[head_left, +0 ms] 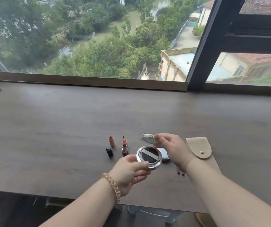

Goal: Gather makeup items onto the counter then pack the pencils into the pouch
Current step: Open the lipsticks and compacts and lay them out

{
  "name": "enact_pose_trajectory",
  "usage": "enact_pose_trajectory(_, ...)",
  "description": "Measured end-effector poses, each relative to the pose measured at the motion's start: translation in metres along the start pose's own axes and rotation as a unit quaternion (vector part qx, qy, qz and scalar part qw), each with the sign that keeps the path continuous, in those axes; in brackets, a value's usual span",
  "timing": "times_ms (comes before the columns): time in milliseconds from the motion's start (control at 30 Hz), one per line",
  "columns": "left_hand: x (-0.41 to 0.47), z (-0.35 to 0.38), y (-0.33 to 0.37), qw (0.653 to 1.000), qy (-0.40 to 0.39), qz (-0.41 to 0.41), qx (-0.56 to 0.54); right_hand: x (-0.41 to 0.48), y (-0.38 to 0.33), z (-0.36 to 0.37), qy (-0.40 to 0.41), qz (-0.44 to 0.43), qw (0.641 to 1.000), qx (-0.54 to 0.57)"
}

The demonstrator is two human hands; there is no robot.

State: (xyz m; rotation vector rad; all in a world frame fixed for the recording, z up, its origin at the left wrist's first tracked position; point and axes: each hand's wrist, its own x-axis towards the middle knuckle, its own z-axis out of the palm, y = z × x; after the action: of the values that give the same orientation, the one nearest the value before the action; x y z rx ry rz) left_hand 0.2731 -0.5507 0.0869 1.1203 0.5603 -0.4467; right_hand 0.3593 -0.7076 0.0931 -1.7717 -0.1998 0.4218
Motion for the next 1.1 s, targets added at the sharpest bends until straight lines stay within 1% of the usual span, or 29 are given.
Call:
enact_pose_trajectory(133, 0.008, -0.007, -0.009, 1.000, 0.010, -0.011, 0.005, 0.013, 0.008, 0.006, 0.054, 0.031, 0.998, -0.010)
enact_pose_trajectory(267, 0.019, -0.012, -0.014, 0.999, 0.029, -0.014, -0.014, 0.025, 0.009, 0.009, 0.099, 0.039, 0.992, -0.068)
enact_pose_trajectory(333, 0.024, -0.016, -0.016, 0.999, 0.043, -0.018, -0.020, 0.031, 0.011, 0.012, 0.099, 0.036, 0.989, -0.100)
enact_pose_trajectory(433, 0.032, -0.019, -0.019, 0.998, 0.065, -0.013, -0.015, 0.037, 0.017, 0.019, 0.092, 0.028, 0.989, -0.114)
enact_pose_trajectory(600, 0.048, -0.018, -0.025, 0.993, 0.114, -0.001, 0.023, 0.042, 0.024, 0.026, 0.096, 0.035, 0.982, -0.156)
enact_pose_trajectory(833, 0.060, -0.013, -0.031, 0.987, 0.157, 0.000, 0.022, 0.049, 0.036, 0.024, 0.107, 0.048, 0.973, -0.197)
enact_pose_trajectory(967, 0.067, -0.013, -0.033, 0.981, 0.190, 0.004, 0.039, 0.054, 0.042, 0.024, 0.110, 0.057, 0.973, -0.196)
enact_pose_trajectory(1100, 0.071, -0.015, -0.035, 0.973, 0.216, 0.002, 0.086, 0.059, 0.042, 0.027, 0.111, 0.060, 0.971, -0.202)
